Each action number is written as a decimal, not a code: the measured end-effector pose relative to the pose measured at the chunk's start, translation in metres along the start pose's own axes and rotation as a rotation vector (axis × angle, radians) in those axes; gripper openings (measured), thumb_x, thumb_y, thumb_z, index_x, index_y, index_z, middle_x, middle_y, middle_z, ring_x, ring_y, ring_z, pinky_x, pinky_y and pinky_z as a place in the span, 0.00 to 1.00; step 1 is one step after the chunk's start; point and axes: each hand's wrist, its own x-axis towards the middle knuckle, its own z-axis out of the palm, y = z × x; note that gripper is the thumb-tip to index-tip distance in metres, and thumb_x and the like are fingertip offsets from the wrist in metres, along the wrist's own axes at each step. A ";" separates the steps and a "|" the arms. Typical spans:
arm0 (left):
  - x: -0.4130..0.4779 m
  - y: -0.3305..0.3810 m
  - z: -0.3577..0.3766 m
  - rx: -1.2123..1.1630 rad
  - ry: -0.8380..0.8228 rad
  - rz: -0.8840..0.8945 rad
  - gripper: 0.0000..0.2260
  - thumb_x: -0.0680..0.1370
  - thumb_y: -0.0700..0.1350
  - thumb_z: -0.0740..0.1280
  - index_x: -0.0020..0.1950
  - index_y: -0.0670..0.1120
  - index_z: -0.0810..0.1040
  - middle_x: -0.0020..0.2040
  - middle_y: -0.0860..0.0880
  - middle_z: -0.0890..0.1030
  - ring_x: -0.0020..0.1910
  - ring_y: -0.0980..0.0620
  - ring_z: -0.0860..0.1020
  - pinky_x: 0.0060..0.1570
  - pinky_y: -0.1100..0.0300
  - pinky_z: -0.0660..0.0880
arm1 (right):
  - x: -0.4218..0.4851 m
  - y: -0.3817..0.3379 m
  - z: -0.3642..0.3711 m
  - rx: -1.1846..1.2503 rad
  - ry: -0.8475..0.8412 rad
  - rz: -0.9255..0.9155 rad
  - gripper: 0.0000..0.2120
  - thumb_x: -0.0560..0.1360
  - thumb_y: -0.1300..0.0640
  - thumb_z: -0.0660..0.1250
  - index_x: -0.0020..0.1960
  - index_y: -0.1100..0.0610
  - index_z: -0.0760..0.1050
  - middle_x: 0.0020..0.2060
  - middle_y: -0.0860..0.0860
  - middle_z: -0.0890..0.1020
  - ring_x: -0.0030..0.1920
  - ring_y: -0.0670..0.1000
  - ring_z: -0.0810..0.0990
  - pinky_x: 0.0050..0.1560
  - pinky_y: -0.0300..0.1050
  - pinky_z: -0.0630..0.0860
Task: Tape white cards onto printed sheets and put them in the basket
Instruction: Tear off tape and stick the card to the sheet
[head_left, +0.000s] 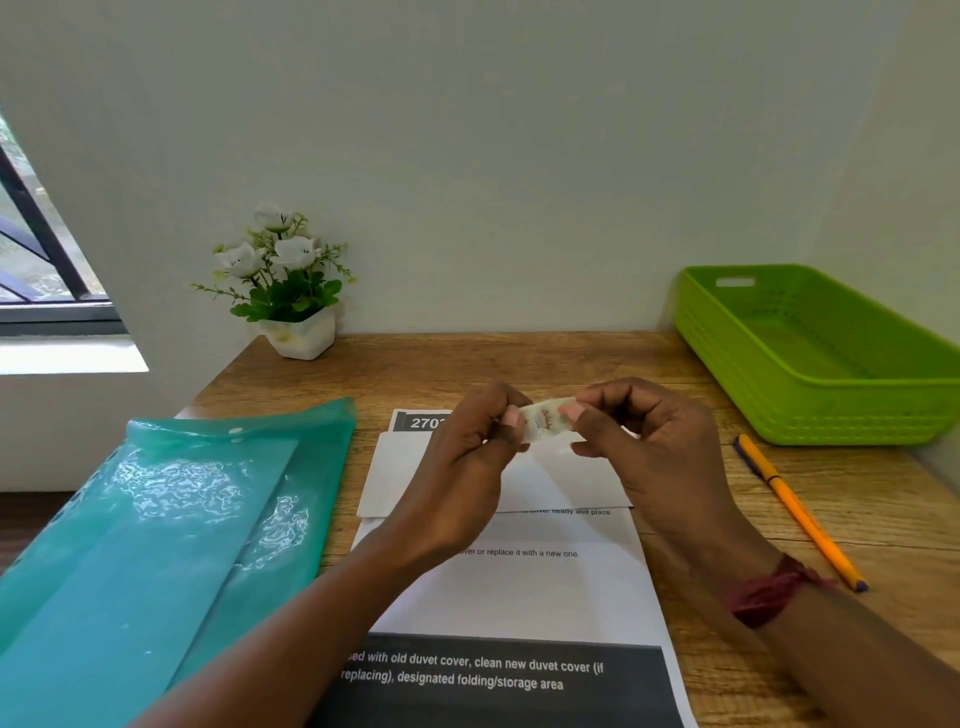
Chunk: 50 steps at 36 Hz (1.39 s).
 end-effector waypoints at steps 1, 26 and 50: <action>0.000 0.000 0.000 -0.005 0.002 -0.004 0.11 0.81 0.53 0.56 0.48 0.50 0.74 0.49 0.52 0.77 0.55 0.45 0.76 0.55 0.36 0.75 | 0.000 0.000 0.000 -0.009 -0.004 -0.008 0.02 0.71 0.60 0.74 0.42 0.54 0.83 0.39 0.50 0.85 0.42 0.52 0.84 0.42 0.56 0.83; 0.002 0.002 -0.001 -0.038 0.074 -0.056 0.11 0.80 0.52 0.55 0.45 0.51 0.73 0.45 0.50 0.79 0.51 0.48 0.77 0.53 0.39 0.76 | -0.002 -0.002 0.002 -0.063 -0.021 -0.136 0.04 0.68 0.51 0.73 0.42 0.47 0.82 0.40 0.45 0.85 0.42 0.48 0.83 0.42 0.56 0.82; 0.003 0.002 -0.004 -0.048 0.120 -0.075 0.11 0.81 0.51 0.55 0.45 0.50 0.74 0.48 0.45 0.80 0.52 0.43 0.78 0.57 0.36 0.74 | -0.001 -0.006 0.001 0.052 -0.015 -0.084 0.05 0.67 0.53 0.72 0.43 0.52 0.82 0.39 0.50 0.86 0.41 0.53 0.84 0.40 0.51 0.83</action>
